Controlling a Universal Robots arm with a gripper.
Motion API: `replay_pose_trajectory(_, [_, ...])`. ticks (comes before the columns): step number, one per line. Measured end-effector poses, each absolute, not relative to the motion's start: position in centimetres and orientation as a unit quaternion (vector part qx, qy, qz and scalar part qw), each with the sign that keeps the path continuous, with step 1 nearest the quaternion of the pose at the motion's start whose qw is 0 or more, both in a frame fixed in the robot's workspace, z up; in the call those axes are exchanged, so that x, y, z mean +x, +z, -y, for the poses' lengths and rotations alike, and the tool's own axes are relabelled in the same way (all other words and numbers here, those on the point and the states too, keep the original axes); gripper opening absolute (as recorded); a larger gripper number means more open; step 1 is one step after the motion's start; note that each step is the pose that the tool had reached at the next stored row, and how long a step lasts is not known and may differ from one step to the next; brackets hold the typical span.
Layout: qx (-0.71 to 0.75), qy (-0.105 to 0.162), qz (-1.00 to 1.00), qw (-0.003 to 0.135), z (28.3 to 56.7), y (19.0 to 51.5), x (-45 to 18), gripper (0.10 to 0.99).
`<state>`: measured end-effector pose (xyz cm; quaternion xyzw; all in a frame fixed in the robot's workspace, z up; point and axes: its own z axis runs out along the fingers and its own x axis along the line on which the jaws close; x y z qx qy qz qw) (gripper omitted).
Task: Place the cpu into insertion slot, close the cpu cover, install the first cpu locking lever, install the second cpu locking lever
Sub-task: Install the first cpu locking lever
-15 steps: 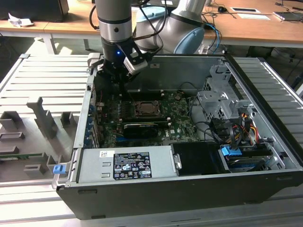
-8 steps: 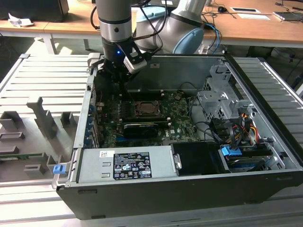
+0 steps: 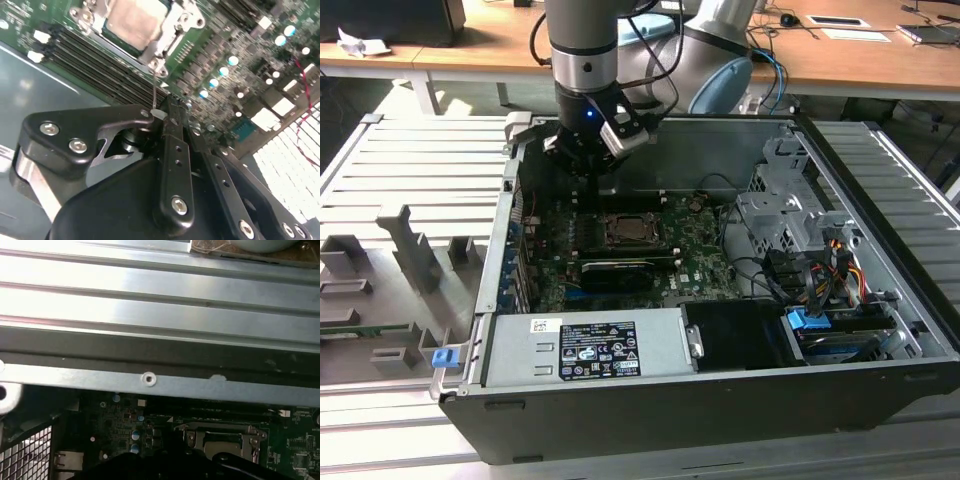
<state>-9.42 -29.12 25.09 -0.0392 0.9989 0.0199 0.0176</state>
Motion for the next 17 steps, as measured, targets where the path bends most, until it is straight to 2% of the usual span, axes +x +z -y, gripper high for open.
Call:
replay_pose_trajectory(11, [-0.038,0.020,-0.999,0.017,29.1,24.9,-4.8,0.106])
replay_pose_trajectory(17, [-0.034,0.033,-0.999,0.018,29.1,24.1,-4.4,0.106])
